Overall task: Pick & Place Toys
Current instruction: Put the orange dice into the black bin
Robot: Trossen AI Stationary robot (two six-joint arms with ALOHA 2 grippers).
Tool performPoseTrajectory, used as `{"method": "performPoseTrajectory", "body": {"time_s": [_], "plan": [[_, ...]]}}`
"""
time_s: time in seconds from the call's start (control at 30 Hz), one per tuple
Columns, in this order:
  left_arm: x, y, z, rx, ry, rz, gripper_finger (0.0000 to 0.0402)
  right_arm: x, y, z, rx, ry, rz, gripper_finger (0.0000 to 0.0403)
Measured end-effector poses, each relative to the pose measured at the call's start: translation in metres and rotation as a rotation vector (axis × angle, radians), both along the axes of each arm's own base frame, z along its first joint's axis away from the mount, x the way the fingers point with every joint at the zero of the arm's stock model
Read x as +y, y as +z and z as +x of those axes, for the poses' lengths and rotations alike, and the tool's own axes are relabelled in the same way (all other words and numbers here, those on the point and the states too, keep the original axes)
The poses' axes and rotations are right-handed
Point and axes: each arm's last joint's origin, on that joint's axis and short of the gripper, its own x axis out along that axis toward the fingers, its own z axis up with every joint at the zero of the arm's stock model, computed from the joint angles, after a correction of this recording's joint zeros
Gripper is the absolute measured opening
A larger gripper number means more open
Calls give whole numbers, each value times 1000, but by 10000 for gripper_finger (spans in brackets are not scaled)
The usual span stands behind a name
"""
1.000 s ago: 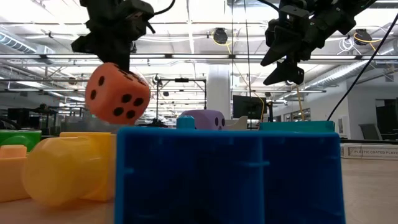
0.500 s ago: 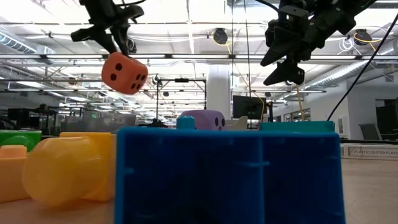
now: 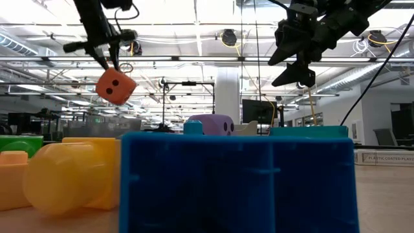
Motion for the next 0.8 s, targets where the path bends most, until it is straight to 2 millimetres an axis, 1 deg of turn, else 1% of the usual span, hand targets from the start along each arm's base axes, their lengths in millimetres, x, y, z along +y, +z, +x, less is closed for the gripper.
{"method": "performPoseTrajectory", "body": {"time_s": [0.23,0.4,0.57,0.67,0.8], "plan": [[17,-17,-4,-76,46,0,96,0,2,1,-25,-11,10,267],[22,-29,-11,-61,81,-31,96,0,2,2,-27,-15,16,267],[18,-36,-20,-69,82,-29,96,0,2,1,-27,-15,16,267],[14,-41,-29,-110,106,-5,97,-1,2,1,-26,-22,15,267],[8,-50,-42,-188,128,36,97,-2,2,1,-21,-76,7,267]]}}
